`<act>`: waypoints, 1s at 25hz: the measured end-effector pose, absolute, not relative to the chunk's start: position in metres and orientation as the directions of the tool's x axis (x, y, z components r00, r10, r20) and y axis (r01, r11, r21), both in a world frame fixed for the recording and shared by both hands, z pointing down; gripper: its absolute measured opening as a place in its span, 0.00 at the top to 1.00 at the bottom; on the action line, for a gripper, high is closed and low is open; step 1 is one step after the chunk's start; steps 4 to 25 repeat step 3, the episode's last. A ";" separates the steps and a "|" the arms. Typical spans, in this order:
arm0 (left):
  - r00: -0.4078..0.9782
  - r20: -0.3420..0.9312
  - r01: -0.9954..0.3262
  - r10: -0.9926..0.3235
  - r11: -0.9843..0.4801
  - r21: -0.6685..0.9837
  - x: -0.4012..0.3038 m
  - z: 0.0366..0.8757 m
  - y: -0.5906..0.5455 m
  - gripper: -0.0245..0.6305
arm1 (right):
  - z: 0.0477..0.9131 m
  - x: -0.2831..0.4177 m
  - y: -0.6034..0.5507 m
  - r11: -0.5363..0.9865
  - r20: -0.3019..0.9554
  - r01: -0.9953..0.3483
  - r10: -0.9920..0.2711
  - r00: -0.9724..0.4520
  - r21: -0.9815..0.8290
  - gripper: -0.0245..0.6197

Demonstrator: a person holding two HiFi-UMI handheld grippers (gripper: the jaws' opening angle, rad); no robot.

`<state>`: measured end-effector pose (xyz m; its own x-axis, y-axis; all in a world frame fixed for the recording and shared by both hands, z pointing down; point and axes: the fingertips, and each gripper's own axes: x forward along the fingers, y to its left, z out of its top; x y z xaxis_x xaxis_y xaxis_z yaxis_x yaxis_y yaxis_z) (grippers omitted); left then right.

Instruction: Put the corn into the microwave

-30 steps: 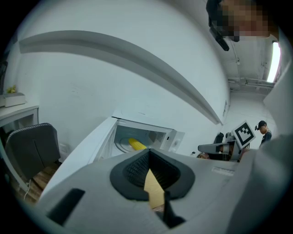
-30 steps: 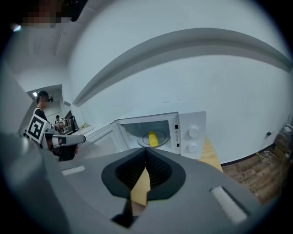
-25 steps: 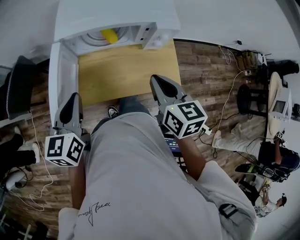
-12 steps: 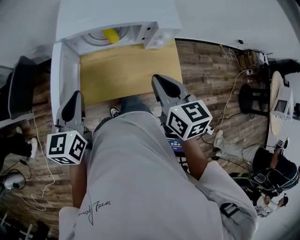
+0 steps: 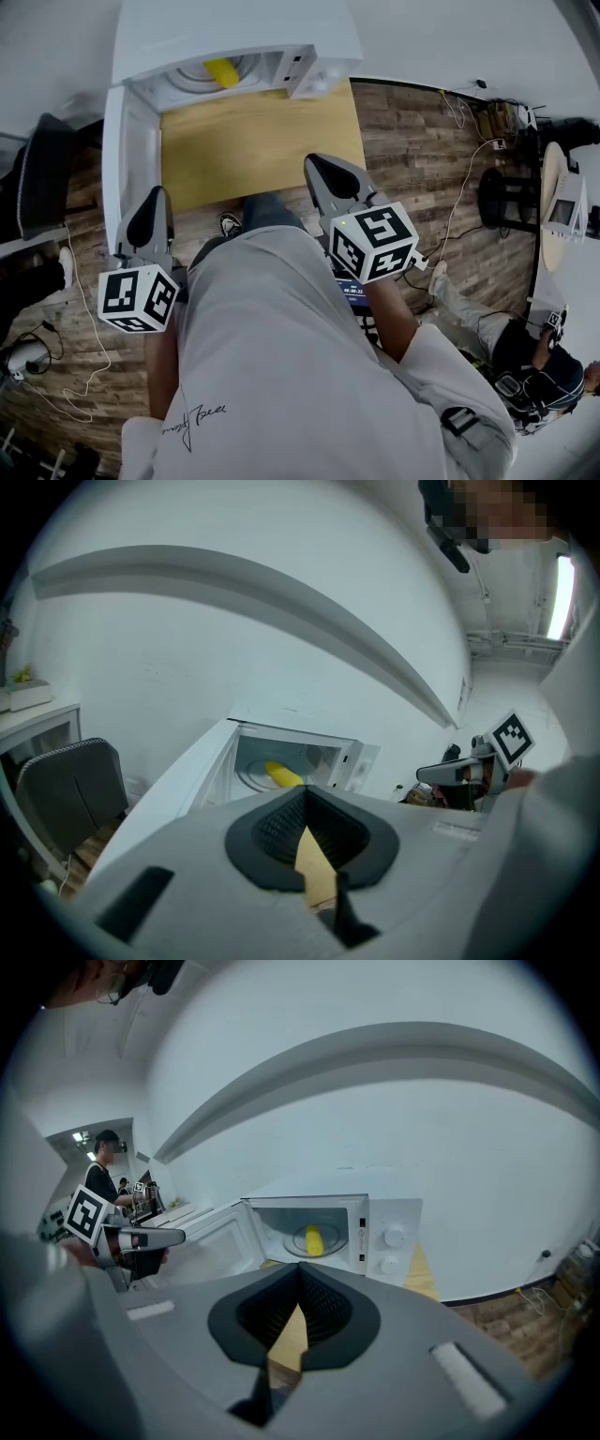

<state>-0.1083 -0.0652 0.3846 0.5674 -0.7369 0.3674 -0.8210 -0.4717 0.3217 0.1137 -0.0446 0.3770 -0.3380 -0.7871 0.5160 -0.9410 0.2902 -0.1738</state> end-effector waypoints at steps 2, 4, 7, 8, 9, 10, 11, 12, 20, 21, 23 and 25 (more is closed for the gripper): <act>0.569 0.371 -0.820 -0.734 -0.474 0.321 -0.107 0.385 -0.064 0.98 | 0.379 0.115 -0.043 0.282 0.528 -0.947 -0.786 -0.322 -0.157 0.95; 0.570 0.373 -0.819 -0.732 -0.475 0.321 -0.107 0.385 -0.064 0.98 | 0.380 0.115 -0.042 0.278 0.533 -0.949 -0.785 -0.314 -0.149 0.95; 0.570 0.373 -0.819 -0.732 -0.475 0.321 -0.107 0.385 -0.064 0.98 | 0.380 0.115 -0.042 0.278 0.533 -0.949 -0.785 -0.314 -0.149 0.95; 0.570 0.373 -0.819 -0.732 -0.475 0.321 -0.107 0.385 -0.064 0.98 | 0.380 0.115 -0.042 0.278 0.533 -0.949 -0.785 -0.314 -0.149 0.95; 0.570 0.373 -0.819 -0.732 -0.475 0.321 -0.107 0.385 -0.064 0.98 | 0.380 0.115 -0.042 0.278 0.533 -0.949 -0.785 -0.314 -0.149 0.95; 0.570 0.373 -0.819 -0.732 -0.475 0.321 -0.107 0.385 -0.064 0.98 | 0.380 0.115 -0.042 0.278 0.533 -0.949 -0.785 -0.314 -0.149 0.95; 0.570 0.373 -0.819 -0.732 -0.475 0.321 -0.107 0.385 -0.064 0.98 | 0.380 0.115 -0.042 0.278 0.533 -0.949 -0.785 -0.314 -0.149 0.95; 0.570 0.373 -0.819 -0.732 -0.475 0.321 -0.107 0.385 -0.064 0.98 | 0.380 0.115 -0.042 0.278 0.533 -0.949 -0.785 -0.314 -0.149 0.95; 0.570 0.373 -0.819 -0.732 -0.475 0.321 -0.107 0.385 -0.064 0.98 | 0.380 0.115 -0.042 0.278 0.533 -0.949 -0.785 -0.314 -0.149 0.95; 0.570 0.373 -0.819 -0.732 -0.475 0.321 -0.107 0.385 -0.064 0.98 | 0.380 0.115 -0.042 0.278 0.533 -0.949 -0.785 -0.314 -0.149 0.95; 0.570 0.373 -0.819 -0.732 -0.475 0.321 -0.107 0.385 -0.064 0.98 | 0.380 0.115 -0.042 0.278 0.533 -0.949 -0.785 -0.314 -0.149 0.95; 0.570 0.373 -0.819 -0.732 -0.475 0.321 -0.107 0.385 -0.064 0.98 | 0.380 0.115 -0.042 0.278 0.533 -0.949 -0.785 -0.314 -0.149 0.95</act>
